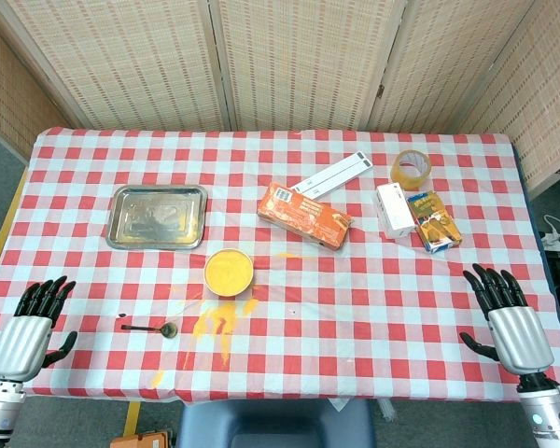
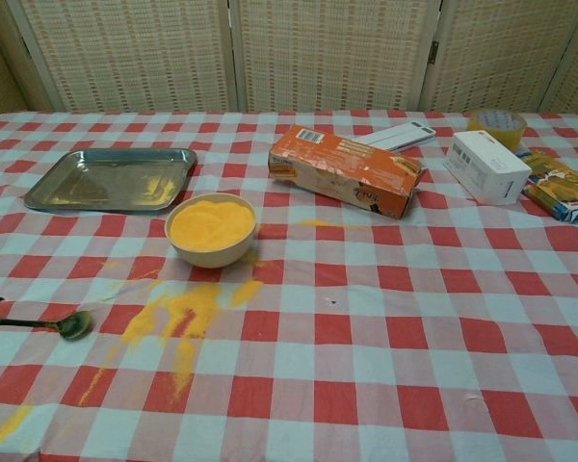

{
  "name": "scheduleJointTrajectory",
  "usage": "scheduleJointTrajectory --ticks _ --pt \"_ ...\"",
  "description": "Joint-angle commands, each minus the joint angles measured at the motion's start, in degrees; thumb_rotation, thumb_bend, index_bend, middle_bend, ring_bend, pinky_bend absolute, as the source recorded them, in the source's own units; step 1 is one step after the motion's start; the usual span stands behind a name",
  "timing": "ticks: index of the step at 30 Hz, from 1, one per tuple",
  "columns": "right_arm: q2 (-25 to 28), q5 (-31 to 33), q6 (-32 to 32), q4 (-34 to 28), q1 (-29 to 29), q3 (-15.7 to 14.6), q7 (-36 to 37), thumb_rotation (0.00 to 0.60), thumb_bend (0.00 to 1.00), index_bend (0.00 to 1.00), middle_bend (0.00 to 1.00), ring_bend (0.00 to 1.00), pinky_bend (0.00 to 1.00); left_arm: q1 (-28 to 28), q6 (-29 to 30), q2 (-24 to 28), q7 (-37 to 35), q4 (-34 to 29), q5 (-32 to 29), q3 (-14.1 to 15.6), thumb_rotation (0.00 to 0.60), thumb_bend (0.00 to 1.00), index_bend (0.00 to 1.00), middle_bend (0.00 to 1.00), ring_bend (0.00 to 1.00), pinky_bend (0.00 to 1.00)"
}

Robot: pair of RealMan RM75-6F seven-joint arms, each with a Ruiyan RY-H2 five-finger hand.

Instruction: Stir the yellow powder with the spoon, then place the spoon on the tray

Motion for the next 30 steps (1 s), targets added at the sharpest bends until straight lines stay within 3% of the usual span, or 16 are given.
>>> scheduleJointTrajectory --ticks 1,3,7,10,14,17,30 --pt "0.0 -0.3 0.7 -0.1 -0.1 0.1 -0.1 0.600 0.09 0.00 0.00 0.00 0.00 -0.3 -0.5 -0.1 0.6 -0.5 0.0 0.2 0.600 0.39 0.04 0.00 0.00 0.05" --pt "0.1 -0.6 1.3 -0.2 -0.4 0.0 -0.1 0.600 0.09 0.00 0.00 0.00 0.00 -0.6 -2.7 -0.6 -1.5 1.5 -1.4 0.5 0.600 0.39 0.04 0.00 0.00 0.05" --pt "0.2 -0.6 2.0 -0.5 -0.7 0.2 0.1 0.600 0.09 0.00 0.00 0.00 0.00 -1.3 -3.2 -2.2 -8.4 6.3 1.8 1.8 0.600 0.40 0.07 0.00 0.00 0.05" --pt "0.2 -0.7 1.6 -0.4 -0.6 0.1 -0.1 0.600 0.09 0.00 0.00 0.00 0.00 -1.8 -3.6 -3.6 -12.8 8.5 4.8 3.6 0.600 0.41 0.17 0.00 0.00 0.05" --pt "0.3 -0.6 0.4 -0.3 -0.1 -0.3 0.7 0.600 0.09 0.00 0.00 0.00 0.00 -1.6 -0.7 -7.8 -14.4 13.3 8.8 4.6 0.600 0.42 0.41 0.00 0.00 0.04" --pt "0.4 -0.8 0.2 -0.4 -0.1 -0.4 0.9 0.600 0.09 0.00 0.00 0.00 0.00 -1.7 0.1 -10.2 -13.2 15.6 10.5 5.4 0.600 0.42 0.47 0.00 0.00 0.03" --pt "1.2 -0.3 -0.8 -1.1 -0.1 -0.9 1.7 0.600 0.09 0.00 0.00 0.00 0.00 -3.3 -1.4 -19.5 -7.4 24.3 10.7 4.7 0.600 0.42 0.47 0.00 0.00 0.03"
